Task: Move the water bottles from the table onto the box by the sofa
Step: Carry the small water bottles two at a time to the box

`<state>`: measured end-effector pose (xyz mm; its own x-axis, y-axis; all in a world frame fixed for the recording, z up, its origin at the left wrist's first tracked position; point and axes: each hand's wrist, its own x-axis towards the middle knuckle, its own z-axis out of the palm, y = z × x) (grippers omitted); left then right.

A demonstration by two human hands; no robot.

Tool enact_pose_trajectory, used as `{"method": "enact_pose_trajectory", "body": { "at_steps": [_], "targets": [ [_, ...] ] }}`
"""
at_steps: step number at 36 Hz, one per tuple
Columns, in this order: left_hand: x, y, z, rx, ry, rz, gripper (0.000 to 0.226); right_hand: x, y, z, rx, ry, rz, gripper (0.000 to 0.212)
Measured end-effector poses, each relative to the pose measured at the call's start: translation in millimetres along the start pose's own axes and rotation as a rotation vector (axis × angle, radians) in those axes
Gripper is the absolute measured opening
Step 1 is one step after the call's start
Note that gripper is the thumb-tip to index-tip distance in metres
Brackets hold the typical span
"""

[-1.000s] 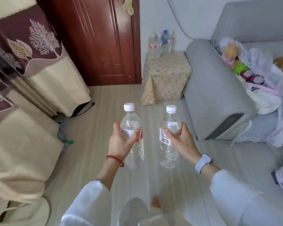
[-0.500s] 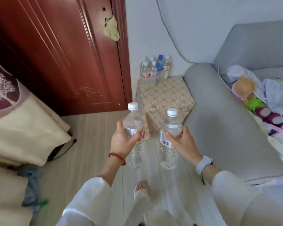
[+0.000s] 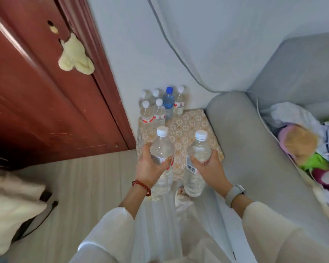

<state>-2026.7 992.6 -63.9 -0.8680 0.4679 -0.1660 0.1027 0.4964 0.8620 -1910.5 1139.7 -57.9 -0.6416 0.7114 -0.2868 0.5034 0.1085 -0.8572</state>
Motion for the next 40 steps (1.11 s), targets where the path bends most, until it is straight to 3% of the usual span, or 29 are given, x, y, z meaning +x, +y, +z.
{"method": "enact_pose_trajectory", "body": {
  "at_steps": [10,16,24,34,40],
  "targets": [
    [134,-16,104,0.008,0.049,-0.236,0.074,181,35,4,-0.055,-0.088,0.126,0.077],
    [192,-32,141,-0.043,0.008,-0.271,0.075,252,65,18,-0.153,-0.076,0.062,0.081],
    [242,-52,167,0.004,-0.069,-0.182,0.076,298,81,32,-0.144,-0.128,0.017,0.078],
    [254,-42,154,0.285,-0.132,-0.109,0.077,294,76,22,-0.161,-0.246,-0.012,0.078],
    [247,-23,140,0.420,-0.034,0.049,0.054,296,48,6,-0.397,-0.172,-0.301,0.058]
  ]
}}
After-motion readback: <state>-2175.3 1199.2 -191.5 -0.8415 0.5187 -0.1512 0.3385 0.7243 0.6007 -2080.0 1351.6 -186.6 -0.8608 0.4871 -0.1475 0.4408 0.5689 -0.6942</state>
